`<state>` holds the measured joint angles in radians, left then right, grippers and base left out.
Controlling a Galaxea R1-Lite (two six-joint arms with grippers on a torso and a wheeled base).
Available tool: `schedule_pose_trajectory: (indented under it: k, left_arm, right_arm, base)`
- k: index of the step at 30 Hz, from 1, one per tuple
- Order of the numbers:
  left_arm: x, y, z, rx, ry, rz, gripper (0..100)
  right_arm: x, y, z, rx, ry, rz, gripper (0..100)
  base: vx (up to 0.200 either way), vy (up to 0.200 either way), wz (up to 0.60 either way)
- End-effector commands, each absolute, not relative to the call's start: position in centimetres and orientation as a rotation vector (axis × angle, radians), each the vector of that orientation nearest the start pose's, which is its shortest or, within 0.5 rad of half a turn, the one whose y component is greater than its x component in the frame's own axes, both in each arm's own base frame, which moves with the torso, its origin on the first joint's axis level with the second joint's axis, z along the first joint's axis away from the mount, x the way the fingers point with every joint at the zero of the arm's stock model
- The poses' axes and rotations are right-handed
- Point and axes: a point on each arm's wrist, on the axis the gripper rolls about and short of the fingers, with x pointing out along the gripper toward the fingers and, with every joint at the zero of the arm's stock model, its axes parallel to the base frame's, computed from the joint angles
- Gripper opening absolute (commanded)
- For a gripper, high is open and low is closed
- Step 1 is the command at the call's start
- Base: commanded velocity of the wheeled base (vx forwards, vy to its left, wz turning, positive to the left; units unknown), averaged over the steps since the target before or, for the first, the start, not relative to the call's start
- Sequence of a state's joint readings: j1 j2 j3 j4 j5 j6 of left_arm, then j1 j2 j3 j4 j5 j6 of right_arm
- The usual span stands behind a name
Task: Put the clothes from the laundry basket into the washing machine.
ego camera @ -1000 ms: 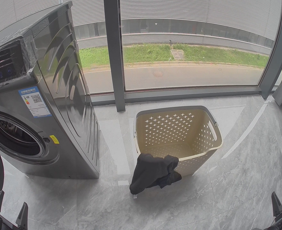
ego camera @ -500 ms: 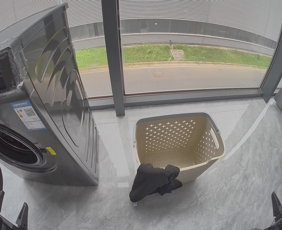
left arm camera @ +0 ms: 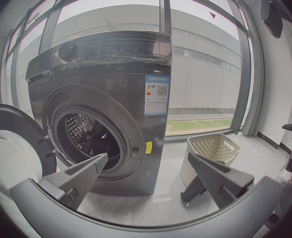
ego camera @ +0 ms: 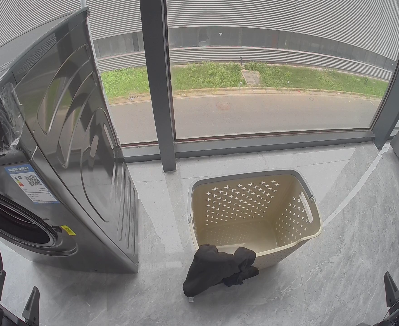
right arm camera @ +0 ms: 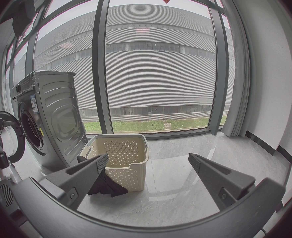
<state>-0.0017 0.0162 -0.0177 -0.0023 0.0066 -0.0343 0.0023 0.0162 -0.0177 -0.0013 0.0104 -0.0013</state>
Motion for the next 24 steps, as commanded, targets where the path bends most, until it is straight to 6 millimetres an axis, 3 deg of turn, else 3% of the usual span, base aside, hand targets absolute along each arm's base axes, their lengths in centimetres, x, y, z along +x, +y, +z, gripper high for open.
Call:
schedule_pose_trajectory:
  k: [1,3,24]
  left_arm:
    - [-2.28,0.02,7.58,-0.034,-0.003,0.006,100]
    - [-2.28,0.03,7.56,-0.032,-0.002,0.009,100]
    - [-2.28,0.01,7.55,-0.005,0.000,0.005,100]
  right_arm:
    - [-2.25,0.02,7.57,-0.002,0.003,0.014,100]
    - [-2.25,0.02,7.57,-0.002,0.003,0.014,100]
    - [-2.25,0.02,7.57,-0.002,0.003,0.014,100]
  base:
    - [0.200,0.000,0.00]
    - [0.200,0.000,0.00]
    - [0.000,0.000,0.00]
